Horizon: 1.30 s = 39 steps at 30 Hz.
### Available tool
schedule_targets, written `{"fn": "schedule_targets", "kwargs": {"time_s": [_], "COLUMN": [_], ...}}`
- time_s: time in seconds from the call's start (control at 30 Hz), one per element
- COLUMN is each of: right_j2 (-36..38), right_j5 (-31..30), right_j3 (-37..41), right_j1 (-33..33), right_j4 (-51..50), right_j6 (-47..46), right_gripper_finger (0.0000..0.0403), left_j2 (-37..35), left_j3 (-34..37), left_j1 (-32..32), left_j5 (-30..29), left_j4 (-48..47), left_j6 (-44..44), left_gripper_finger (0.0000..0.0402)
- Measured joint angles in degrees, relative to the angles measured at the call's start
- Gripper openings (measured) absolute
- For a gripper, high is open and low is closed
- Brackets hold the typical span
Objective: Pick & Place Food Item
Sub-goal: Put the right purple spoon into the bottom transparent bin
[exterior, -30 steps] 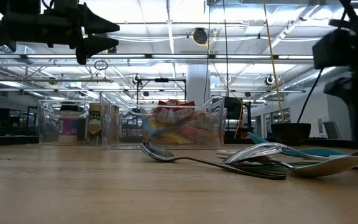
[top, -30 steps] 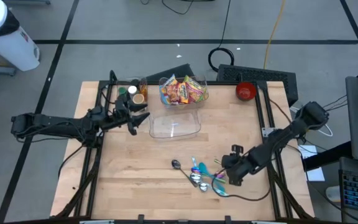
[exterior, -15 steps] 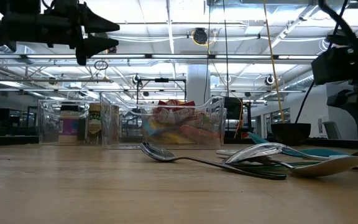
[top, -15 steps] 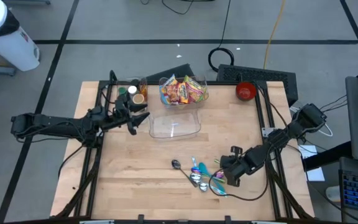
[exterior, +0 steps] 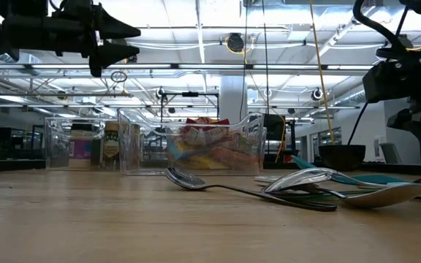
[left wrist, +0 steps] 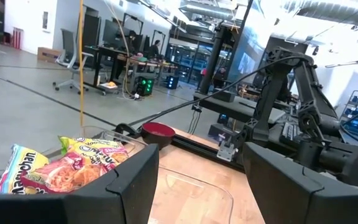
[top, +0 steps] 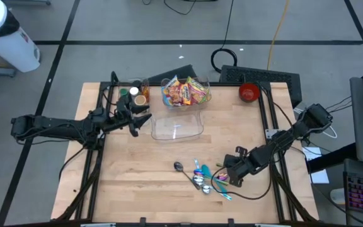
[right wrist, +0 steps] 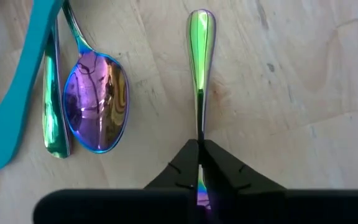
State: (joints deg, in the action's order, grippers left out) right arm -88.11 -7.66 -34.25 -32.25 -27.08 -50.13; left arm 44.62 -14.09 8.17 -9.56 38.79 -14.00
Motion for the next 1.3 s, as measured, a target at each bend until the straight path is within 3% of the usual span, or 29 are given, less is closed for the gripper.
{"fn": "schedule_targets", "kwargs": {"time_s": [0.27,0.37,0.57,0.67,0.93,1.17,1.3], "right_j2": [8.8,14.0,23.5,26.1,26.2,23.3,21.0], "right_j5": [-5.1,-9.9,-20.7,-24.0,-21.2,-13.8,-13.3], "right_j3": [-2.5,-2.8,-3.3,-3.5,-3.5,-3.5,-3.5], "right_j1": [0.0,0.2,0.0,0.5,4.8,10.1,12.0], "right_j4": [-2.9,-4.5,1.3,10.1,29.2,36.0,38.7], "right_j6": [2.9,4.6,11.2,17.8,35.9,40.2,43.5], "right_gripper_finger": [0.0002,0.0001,0.0001,0.0001,0.0000,0.0000,0.0000], "left_j2": [0.0,0.0,0.0,0.0,0.0,0.0,2.0], "left_j3": [0.0,0.0,0.0,0.0,0.0,0.0,0.0], "left_j1": [0.0,0.0,0.0,0.0,0.0,0.0,-0.1], "left_j5": [0.0,0.0,0.0,-0.1,-0.1,0.2,4.2], "left_j4": [0.0,0.2,0.4,0.5,0.4,0.3,2.7], "left_j6": [0.0,-1.3,-2.4,-2.7,-3.0,-3.4,-5.6], "left_gripper_finger": [0.0241,0.0241,0.0241,0.0241,0.0241,0.0241,0.0241]}}
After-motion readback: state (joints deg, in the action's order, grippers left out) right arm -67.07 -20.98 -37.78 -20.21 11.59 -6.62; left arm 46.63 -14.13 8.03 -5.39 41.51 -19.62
